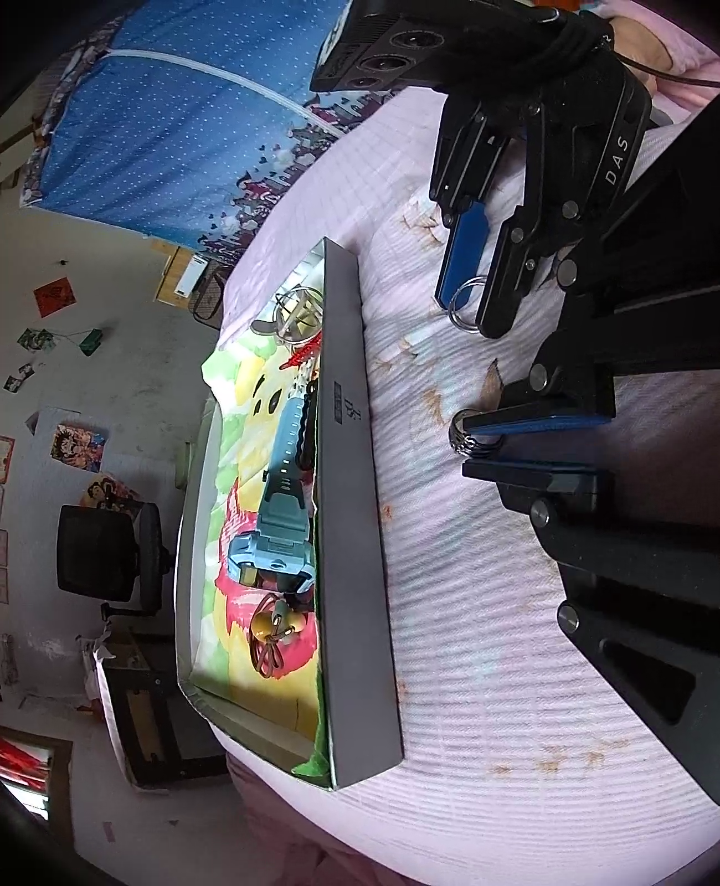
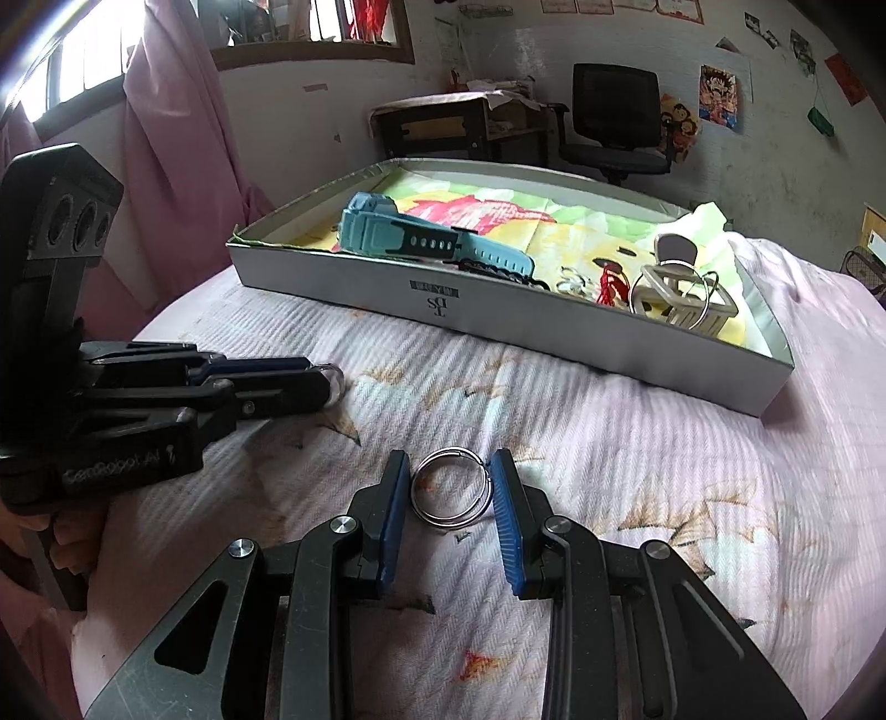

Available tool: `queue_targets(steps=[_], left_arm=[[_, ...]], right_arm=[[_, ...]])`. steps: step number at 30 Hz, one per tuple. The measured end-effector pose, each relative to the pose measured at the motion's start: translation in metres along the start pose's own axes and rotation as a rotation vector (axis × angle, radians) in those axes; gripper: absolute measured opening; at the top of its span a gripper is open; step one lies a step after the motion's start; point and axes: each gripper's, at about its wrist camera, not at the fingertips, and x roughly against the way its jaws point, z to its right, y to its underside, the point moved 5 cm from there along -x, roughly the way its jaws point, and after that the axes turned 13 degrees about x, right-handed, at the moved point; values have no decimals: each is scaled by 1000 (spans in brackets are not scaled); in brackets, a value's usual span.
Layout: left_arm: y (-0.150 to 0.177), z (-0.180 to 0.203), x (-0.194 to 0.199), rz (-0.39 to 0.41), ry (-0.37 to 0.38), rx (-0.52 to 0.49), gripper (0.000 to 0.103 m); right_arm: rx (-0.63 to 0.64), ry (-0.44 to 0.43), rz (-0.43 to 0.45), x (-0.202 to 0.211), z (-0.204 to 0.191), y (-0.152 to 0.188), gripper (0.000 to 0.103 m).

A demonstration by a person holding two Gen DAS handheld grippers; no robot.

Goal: Organize jewelry
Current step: 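Grasp the double silver hoop rings with the right tool while the left tool grasps the small silver ring, then carry both rings into the white box and open both tools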

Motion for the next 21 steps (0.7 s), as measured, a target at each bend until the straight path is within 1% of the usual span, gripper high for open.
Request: queue_targets(steps=[5,12,16,21], left_arm=[[1,1,2,6,12,-3,8],[0,0,7,24,29,12,8],[-3,-2,14,45,46,26,8],[-14,-4,30,96,76,58,8]], right_arm=[[22,1,14,2,-3,-1,26],[13,-1,17,2,-2,0,26],[6,4,33,5,-2,0,26],[-5,23,78,15,2,-8,26]])
